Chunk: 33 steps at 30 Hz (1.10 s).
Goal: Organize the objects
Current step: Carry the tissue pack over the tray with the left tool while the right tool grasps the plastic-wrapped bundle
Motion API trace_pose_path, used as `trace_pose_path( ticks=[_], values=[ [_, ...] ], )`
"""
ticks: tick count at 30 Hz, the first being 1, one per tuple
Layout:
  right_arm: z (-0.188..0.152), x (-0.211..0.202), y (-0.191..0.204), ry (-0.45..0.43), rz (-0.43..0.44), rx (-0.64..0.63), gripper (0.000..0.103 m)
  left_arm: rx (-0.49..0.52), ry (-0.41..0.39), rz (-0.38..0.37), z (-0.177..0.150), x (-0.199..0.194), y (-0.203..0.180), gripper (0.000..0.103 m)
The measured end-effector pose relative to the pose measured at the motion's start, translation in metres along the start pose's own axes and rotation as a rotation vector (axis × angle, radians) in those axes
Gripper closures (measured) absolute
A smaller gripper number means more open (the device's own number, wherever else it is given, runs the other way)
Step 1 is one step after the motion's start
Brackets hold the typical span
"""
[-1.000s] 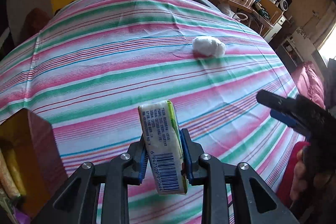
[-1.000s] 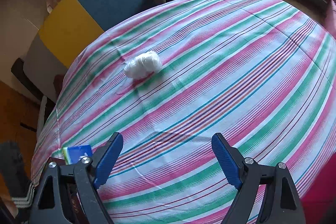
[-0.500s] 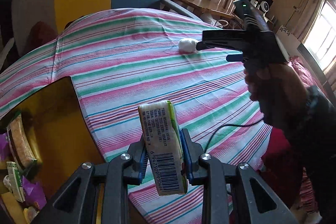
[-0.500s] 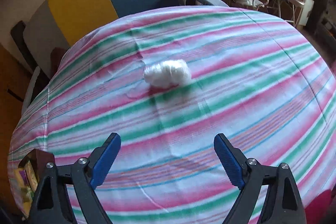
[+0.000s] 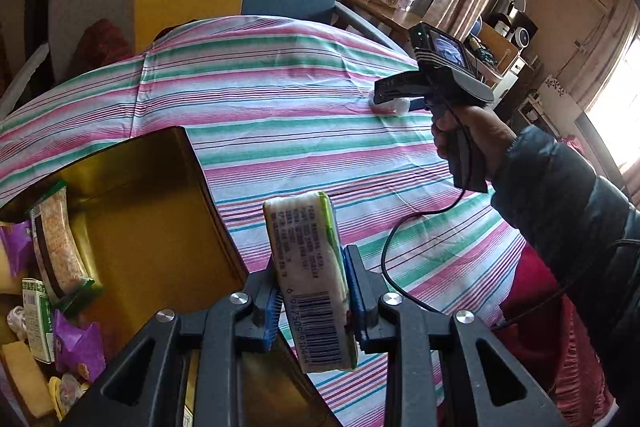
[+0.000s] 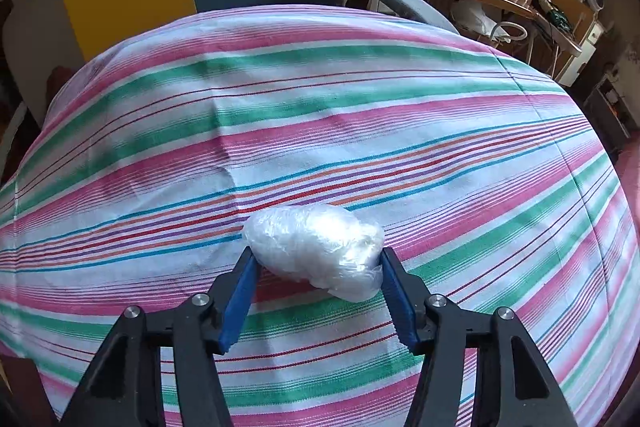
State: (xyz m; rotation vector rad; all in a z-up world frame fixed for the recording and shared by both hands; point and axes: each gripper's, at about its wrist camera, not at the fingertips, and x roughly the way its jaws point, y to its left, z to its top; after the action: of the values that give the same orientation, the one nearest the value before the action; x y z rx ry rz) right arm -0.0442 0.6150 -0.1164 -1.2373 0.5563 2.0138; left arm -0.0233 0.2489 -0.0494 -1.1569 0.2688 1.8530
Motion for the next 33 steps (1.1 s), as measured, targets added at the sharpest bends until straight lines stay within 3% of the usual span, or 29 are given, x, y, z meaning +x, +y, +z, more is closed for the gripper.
trace_pose_path(
  ticks=[4, 13, 17, 19, 20, 21, 23, 27, 30, 31, 33],
  values=[
    [-0.022, -0.019, 0.012, -0.015, 0.049, -0.077, 0.047, -0.005, -0.019, 0.008, -0.005, -0.008, 0.001, 0.075],
    [-0.106, -0.072, 0.055, 0.063, 0.217, -0.233, 0.047, -0.035, -0.083, 0.085, -0.028, -0.044, 0.016, 0.075],
    [-0.14, -0.079, 0.072, 0.069, 0.227, -0.27, 0.047, -0.053, -0.122, 0.152, -0.042, -0.064, 0.028, 0.075],
    [-0.151, -0.071, 0.075, 0.075, 0.193, -0.282, 0.047, -0.061, -0.14, 0.186, -0.05, -0.073, 0.036, 0.075],
    [-0.155, -0.067, 0.076, 0.084, 0.174, -0.286, 0.051, -0.067, -0.15, 0.205, -0.054, -0.079, 0.039, 0.075],
    [-0.158, -0.063, 0.077, 0.098, 0.16, -0.295, 0.063, -0.073, -0.155, 0.217, -0.058, -0.082, 0.042, 0.075],
    [-0.157, -0.064, 0.076, 0.074, 0.15, -0.296, 0.07, -0.094, -0.162, 0.237, -0.066, -0.087, 0.05, 0.075],
    [-0.157, -0.063, 0.072, 0.063, 0.16, -0.279, 0.069, -0.126, -0.163, 0.256, -0.078, -0.092, 0.061, 0.075],
    [-0.158, -0.063, 0.071, 0.057, 0.159, -0.281, 0.059, -0.136, -0.173, 0.263, -0.084, -0.098, 0.066, 0.075],
    [-0.158, -0.063, 0.072, 0.056, 0.156, -0.282, 0.051, -0.139, -0.177, 0.263, -0.085, -0.1, 0.066, 0.075],
    [-0.161, -0.062, 0.074, 0.068, 0.169, -0.294, 0.026, -0.147, -0.183, 0.262, -0.086, -0.103, 0.068, 0.075]
  ],
)
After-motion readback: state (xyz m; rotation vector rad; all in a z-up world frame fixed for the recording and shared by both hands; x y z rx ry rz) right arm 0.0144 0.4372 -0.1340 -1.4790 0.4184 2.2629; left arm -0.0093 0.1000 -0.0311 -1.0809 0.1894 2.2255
